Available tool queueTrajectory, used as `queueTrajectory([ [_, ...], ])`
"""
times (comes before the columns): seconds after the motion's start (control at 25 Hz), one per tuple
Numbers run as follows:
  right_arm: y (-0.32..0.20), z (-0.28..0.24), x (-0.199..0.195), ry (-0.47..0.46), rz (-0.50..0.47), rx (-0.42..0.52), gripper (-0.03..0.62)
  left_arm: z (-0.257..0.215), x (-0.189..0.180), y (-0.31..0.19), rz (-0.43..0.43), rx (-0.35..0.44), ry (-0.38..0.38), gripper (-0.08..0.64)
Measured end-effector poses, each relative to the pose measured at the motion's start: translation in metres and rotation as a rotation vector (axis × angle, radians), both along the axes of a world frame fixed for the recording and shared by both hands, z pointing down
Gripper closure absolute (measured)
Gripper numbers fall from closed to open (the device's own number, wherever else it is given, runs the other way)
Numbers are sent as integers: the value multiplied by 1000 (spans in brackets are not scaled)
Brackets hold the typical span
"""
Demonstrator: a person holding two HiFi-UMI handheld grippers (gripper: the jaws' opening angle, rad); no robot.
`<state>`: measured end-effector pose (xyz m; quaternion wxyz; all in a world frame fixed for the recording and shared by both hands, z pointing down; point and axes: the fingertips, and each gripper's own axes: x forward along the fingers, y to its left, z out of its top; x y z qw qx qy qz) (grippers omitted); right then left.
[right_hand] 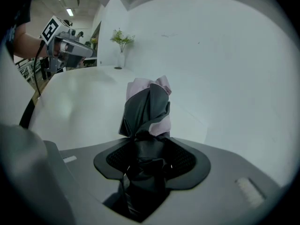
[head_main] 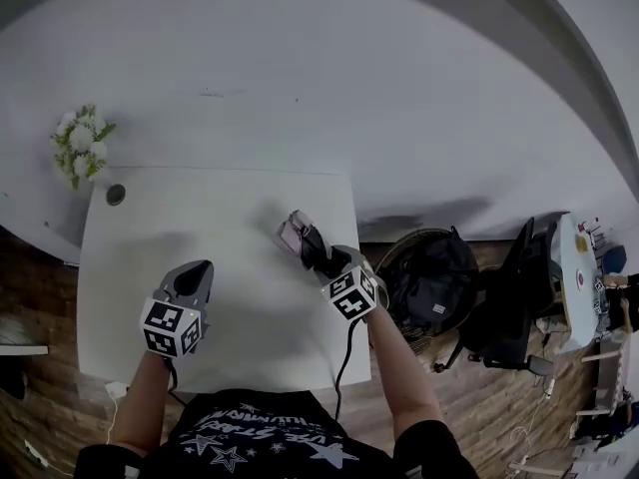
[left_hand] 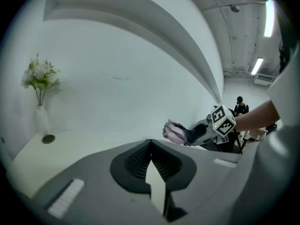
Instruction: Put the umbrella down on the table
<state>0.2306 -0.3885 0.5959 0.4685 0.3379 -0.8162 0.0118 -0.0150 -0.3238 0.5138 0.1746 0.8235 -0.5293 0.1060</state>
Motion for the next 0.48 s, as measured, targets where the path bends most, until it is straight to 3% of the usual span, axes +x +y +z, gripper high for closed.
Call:
queueTrajectory([
  [0.32, -29, 11, -8, 19, -198, -29, 350, -10, -1, 0, -191, 12, -30, 557],
  [0.48, -40, 21, -10, 36, -268, -50, 348, -12, 3, 3, -233, 1, -33, 557],
])
